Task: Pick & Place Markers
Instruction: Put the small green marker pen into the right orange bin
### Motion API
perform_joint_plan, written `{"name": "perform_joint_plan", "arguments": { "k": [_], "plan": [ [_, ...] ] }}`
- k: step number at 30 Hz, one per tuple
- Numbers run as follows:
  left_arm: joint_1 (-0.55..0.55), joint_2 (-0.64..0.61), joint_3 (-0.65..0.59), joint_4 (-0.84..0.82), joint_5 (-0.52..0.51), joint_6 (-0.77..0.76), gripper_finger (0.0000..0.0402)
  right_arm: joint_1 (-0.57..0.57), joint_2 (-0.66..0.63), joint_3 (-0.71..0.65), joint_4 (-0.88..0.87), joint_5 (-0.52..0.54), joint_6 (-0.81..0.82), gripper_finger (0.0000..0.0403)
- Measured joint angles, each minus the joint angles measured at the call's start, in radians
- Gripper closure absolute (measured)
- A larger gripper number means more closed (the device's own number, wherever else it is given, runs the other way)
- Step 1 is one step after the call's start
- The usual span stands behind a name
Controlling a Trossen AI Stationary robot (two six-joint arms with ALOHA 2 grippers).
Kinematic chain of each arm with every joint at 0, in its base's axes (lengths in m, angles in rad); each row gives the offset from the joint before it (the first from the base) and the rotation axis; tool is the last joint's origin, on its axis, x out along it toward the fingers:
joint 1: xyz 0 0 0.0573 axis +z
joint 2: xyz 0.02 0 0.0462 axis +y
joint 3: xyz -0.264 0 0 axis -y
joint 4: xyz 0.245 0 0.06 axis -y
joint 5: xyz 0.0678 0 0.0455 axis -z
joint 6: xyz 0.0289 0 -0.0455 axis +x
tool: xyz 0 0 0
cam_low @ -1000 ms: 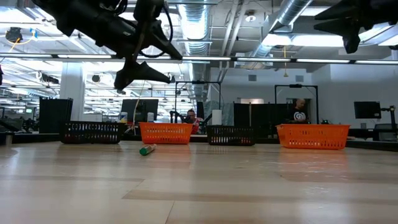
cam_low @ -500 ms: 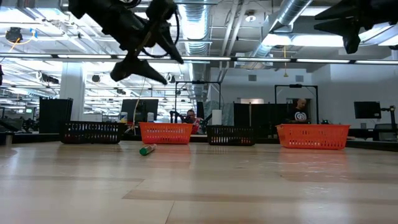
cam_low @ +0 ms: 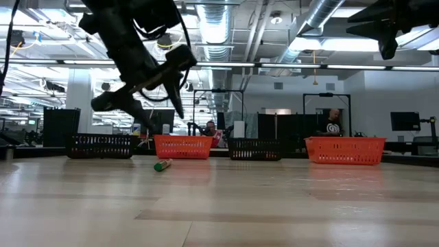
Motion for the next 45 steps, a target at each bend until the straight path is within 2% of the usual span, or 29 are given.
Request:
{"name": "perform_joint_plan", "arguments": {
  "k": [6, 16, 23, 32, 45],
  "plan": [
    [-0.004, 0.017, 0.000, -0.011, 0.026, -0.070, 0.0147, 0.000, 0.000, 0.000, -0.003, 0.000, -0.002, 0.0304],
    [-0.041, 0.059, 0.010, -0.008, 0.008, -0.163, 0.0147, 0.000, 0.000, 0.000, -0.003, 0.007, -0.027, 0.0304],
    [-0.023, 0.172, 0.041, -0.011, 0.063, -0.169, 0.0147, 0.000, 0.000, 0.000, -0.003, 0.007, -0.029, 0.0304],
    [-0.009, 0.251, 0.062, -0.001, 0.114, -0.166, 0.0147, 0.000, 0.000, 0.000, -0.003, 0.007, -0.028, 0.0304],
    [-0.009, 0.261, 0.060, 0.005, 0.117, -0.165, 0.0147, 0.000, 0.000, 0.000, -0.003, 0.006, -0.027, 0.0304]
  ]
}}
